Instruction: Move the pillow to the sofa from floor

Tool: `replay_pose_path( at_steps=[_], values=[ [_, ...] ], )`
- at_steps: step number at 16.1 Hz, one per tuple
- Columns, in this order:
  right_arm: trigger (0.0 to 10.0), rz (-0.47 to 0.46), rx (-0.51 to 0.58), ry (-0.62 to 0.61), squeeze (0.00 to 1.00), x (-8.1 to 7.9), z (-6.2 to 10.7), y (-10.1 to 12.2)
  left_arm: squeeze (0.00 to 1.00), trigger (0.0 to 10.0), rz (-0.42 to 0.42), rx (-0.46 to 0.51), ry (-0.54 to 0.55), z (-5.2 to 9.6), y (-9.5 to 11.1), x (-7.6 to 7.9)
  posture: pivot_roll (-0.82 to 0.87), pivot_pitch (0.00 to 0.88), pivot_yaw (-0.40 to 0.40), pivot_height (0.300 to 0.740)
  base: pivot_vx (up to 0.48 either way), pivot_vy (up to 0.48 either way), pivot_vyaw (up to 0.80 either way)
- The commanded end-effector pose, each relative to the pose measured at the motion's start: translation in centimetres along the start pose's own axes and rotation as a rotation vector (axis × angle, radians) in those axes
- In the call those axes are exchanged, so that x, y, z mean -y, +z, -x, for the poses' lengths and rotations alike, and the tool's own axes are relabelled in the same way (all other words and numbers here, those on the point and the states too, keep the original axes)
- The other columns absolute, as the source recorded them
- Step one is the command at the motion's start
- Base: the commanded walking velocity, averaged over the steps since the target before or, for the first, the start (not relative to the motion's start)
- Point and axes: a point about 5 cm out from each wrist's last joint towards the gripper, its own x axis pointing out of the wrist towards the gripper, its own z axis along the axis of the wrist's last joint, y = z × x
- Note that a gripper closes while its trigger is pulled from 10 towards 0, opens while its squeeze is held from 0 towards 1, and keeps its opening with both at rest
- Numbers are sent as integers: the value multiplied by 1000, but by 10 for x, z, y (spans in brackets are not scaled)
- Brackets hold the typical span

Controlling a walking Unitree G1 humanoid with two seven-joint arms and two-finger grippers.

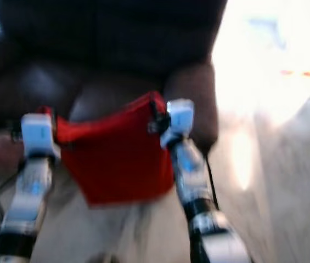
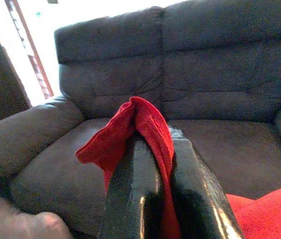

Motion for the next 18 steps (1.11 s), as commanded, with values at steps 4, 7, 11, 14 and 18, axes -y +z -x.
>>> replay_pose_path(
  at_steps=[4, 7, 11, 14, 18],
  values=[
    [10000, 7, 19, -33, 0, 12, 2, 6, 0, 10000, 13, 129, 10, -8, 28, 1, 95, 94, -44, 740, 458, 0, 0],
    [10000, 2, 24, -32, 0, 11, 1, 8, 0, 10000, 8, 172, 14, -14, 42, -4, 98, 101, -42, 740, 458, 0, 0],
    [10000, -5, 124, -46, 0, 13, -13, 36, 0, 10000, 12, 257, 8, -32, 73, -15, 105, 105, -42, 740, 458, 0, 0],
    [10000, 5, 234, -48, 0, 13, -31, 70, 0, 10000, -15, 299, -46, -50, 94, -16, 111, 104, -40, 740, 458, 0, 0],
    [10000, -12, 305, -42, 0, 10, -47, 97, 0, 10000, -17, 361, -83, -70, 118, -16, 110, 99, -40, 740, 458, 0, 0]
  ],
)
